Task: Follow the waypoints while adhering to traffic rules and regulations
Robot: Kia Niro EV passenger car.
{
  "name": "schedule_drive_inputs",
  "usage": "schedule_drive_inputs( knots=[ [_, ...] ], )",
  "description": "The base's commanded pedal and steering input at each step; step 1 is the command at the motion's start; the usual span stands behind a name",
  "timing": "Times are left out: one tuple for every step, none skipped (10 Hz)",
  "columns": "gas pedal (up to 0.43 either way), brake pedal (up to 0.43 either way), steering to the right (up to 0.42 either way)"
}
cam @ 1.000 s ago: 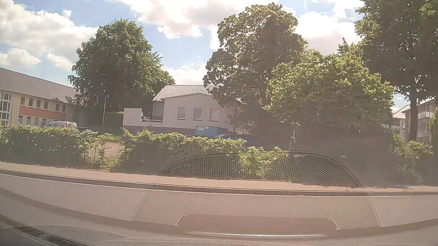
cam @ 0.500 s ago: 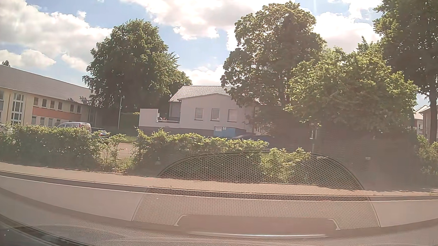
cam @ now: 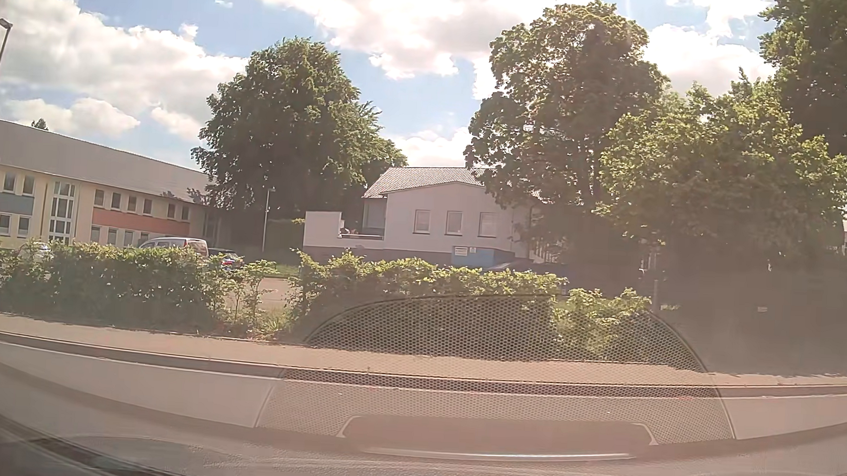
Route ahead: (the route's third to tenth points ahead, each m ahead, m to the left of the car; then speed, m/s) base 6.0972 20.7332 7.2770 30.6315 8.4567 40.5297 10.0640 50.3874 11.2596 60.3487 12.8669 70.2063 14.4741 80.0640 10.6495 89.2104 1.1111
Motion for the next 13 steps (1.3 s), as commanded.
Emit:
schedule_drive_inputs(
  knots=[
    [0.000,0.000,-0.501],
    [0.039,0.000,-0.514],
    [0.047,0.000,-0.530],
    [0.047,0.000,-0.546],
    [0.079,0.000,-0.571],
    [0.189,0.000,-0.590],
    [0.197,0.000,-0.613],
    [0.197,0.000,-0.643],
    [0.220,0.000,-0.668],
    [0.240,0.000,-0.681],
    [0.268,0.000,-0.694],
    [0.268,0.000,-0.711],
    [0.280,0.000,-0.724]
  ],
)
